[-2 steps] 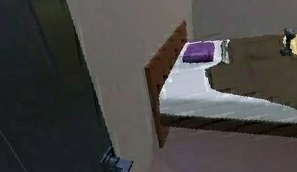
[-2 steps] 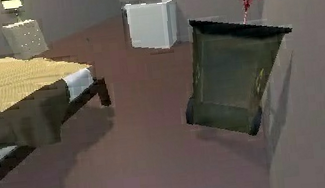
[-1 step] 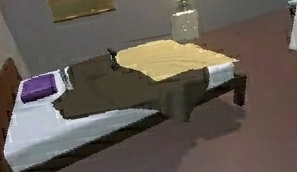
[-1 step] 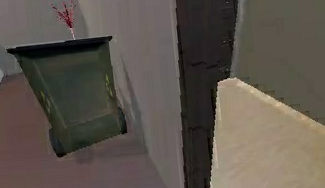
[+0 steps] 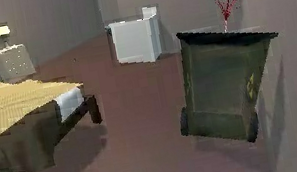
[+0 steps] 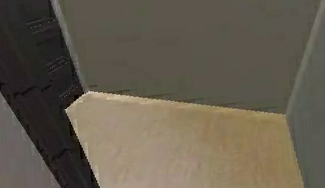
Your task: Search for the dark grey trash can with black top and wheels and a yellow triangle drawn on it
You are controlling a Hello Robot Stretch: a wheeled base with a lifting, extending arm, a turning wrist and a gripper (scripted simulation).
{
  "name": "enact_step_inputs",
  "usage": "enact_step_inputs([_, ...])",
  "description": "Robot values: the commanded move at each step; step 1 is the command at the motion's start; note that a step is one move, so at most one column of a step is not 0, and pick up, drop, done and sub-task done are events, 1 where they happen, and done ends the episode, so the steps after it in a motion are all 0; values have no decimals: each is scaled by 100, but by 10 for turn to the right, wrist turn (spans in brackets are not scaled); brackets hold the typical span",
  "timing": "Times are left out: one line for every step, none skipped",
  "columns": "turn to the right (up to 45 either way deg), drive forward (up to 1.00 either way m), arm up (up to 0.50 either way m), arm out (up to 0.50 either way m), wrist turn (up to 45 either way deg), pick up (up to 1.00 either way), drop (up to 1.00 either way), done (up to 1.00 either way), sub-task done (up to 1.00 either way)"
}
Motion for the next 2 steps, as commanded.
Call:
enact_step_inputs([270,0,0,0,0,0,0,0,0])
enact_step_inputs([0,5,0,0,0,0,0,0,0])
